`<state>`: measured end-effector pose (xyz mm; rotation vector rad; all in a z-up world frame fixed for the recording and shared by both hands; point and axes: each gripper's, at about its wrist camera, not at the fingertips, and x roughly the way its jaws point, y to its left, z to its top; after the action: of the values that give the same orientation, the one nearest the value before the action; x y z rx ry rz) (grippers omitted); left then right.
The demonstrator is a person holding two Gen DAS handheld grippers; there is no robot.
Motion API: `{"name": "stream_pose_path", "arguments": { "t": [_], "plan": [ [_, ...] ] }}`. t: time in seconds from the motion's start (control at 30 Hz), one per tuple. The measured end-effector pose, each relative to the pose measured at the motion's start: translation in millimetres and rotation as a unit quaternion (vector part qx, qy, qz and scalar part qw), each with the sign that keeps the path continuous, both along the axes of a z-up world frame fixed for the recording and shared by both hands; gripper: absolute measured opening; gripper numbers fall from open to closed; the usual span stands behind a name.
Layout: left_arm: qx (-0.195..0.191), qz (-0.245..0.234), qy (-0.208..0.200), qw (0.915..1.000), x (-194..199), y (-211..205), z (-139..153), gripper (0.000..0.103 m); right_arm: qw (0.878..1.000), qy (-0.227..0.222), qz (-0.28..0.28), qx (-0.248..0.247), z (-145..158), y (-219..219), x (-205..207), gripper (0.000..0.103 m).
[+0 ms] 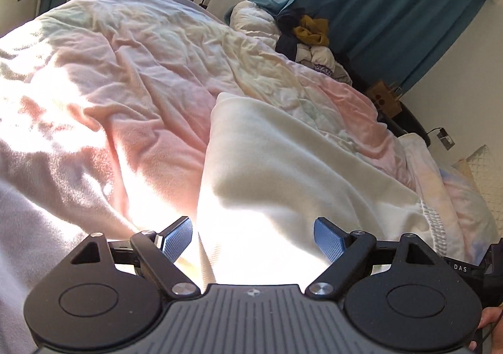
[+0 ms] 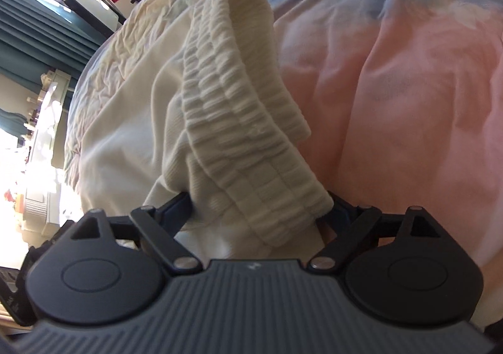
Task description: Fold clothes
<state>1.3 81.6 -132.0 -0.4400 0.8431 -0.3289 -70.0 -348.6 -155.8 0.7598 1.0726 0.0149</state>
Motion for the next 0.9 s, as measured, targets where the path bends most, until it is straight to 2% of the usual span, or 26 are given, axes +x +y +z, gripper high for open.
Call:
{"name": "stream_pose_path", "arguments": {
  "t": [0.13,0.3,0.43,0.53,0.6,0.67,0.7,0.77,0.9],
  "plan": [
    [-0.025,-0.006,0.033,0.9991,15,-5,-18,0.083,0.999,-0.005,0.011,0.038,-14,-2,10,0.095],
    [-0.039,-0.014,0.046,0.9981,24,-6,-26,0.082,0.993,-0.08,0.032,0.083,4,-4,1,0.095],
    [-0.069,-0.015,0.061,0.9956,29,-1,-36,0.077,0.987,-0.107,0.028,0.119,4,-9,-4,0.095],
    [-0.056,-0.018,0.058,0.9965,30,-5,-37,0.07,0.995,-0.06,0.036,0.068,-5,-3,3,0.079],
    [-0.044,-0.02,0.048,0.9977,27,-9,-34,0.062,0.996,-0.056,0.038,0.057,-5,-3,5,0.07],
    [-0.038,-0.02,0.036,0.9985,23,-12,-28,0.048,0.996,-0.067,0.042,0.043,0,-1,2,0.058],
    [-0.036,-0.019,0.031,0.9987,21,-13,-25,0.045,0.996,-0.073,0.045,0.036,3,1,0,0.05],
    [-0.022,-0.021,0.024,0.9992,16,-17,-17,0.035,0.995,-0.09,0.05,0.02,12,4,-5,0.044],
    [-0.019,-0.027,0.011,0.9994,7,-20,12,0.028,0.99,-0.129,0.046,0.022,36,4,-19,0.038]
  ]
}}
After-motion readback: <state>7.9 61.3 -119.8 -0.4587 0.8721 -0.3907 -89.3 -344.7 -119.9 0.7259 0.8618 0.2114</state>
